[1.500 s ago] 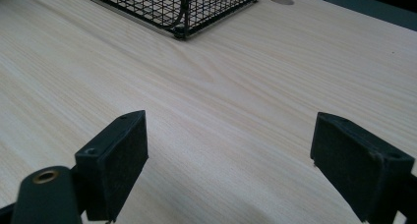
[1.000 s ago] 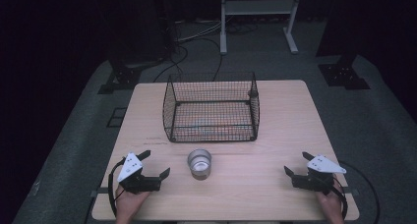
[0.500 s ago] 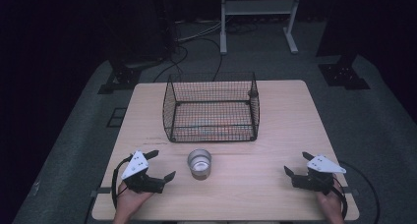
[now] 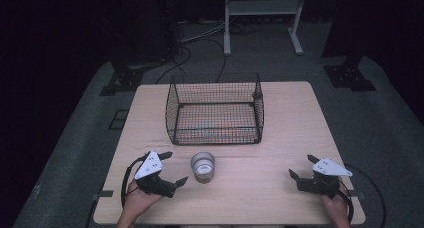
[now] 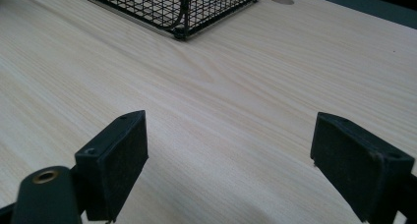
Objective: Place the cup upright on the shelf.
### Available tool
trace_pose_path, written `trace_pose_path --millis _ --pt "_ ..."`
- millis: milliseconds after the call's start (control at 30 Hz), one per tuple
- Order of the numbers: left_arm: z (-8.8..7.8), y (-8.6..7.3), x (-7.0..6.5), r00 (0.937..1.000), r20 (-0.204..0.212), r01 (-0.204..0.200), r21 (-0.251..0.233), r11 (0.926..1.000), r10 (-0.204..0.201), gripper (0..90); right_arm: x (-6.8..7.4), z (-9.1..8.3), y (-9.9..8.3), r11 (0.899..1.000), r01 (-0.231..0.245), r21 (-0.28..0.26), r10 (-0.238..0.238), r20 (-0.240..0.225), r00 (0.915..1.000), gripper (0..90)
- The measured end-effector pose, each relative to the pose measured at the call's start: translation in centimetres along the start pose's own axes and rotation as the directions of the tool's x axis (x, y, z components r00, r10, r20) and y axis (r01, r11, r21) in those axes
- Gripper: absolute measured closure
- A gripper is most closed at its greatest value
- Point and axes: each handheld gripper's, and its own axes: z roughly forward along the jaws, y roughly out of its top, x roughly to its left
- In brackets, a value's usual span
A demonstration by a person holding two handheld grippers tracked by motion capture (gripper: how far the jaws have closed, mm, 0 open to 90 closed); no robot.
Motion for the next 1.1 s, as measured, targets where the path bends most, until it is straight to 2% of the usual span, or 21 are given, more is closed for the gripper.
trace_pose_path --millis 67,167,433,700,900,933,1067,1100 --pt "0.2 0.2 -0.1 0.9996 0.028 0.005 0.013 0.9999 -0.005 2.5 0.0 0.0 0.0 1.000 -0.001 -0.002 0.001 -0.002 1.0000 13.5" --pt "0.6 0.5 -0.2 0.9988 0.048 -0.004 0.030 0.9996 0.002 2.7 0.0 0.0 0.0 1.000 0.000 -0.003 0.000 -0.002 1.0000 13.5" --pt "2.2 0.9 -0.3 0.9964 0.078 -0.039 0.090 0.9952 0.032 2.2 0.0 0.0 0.0 1.000 -0.001 -0.003 0.001 -0.002 1.0000 13.5" --pt "3.6 0.8 -0.3 0.9944 0.102 -0.040 0.123 0.9915 0.028 2.2 -0.1 0.0 0.0 1.000 -0.005 -0.003 0.005 -0.001 1.0000 13.5" --pt "4.8 1.1 -0.4 0.9920 0.115 -0.072 0.176 0.9818 0.052 1.5 0.0 0.0 0.0 1.000 -0.003 -0.003 0.003 -0.003 1.0000 13.5" --pt "5.2 1.2 -0.4 0.9915 0.108 -0.091 0.182 0.9790 0.073 1.6 0.0 0.0 0.0 1.000 -0.003 -0.004 0.003 -0.004 1.0000 13.5" --pt "5.7 1.3 -0.2 0.9915 0.114 -0.084 0.190 0.9781 0.063 1.5 0.0 -0.1 0.0 1.000 -0.003 -0.004 0.003 -0.004 1.0000 13.5" --pt "5.9 1.3 -0.1 0.9907 0.119 -0.090 0.201 0.9755 0.067 1.5 0.0 -0.1 0.0 1.000 -0.003 -0.005 0.003 -0.005 1.0000 13.5"
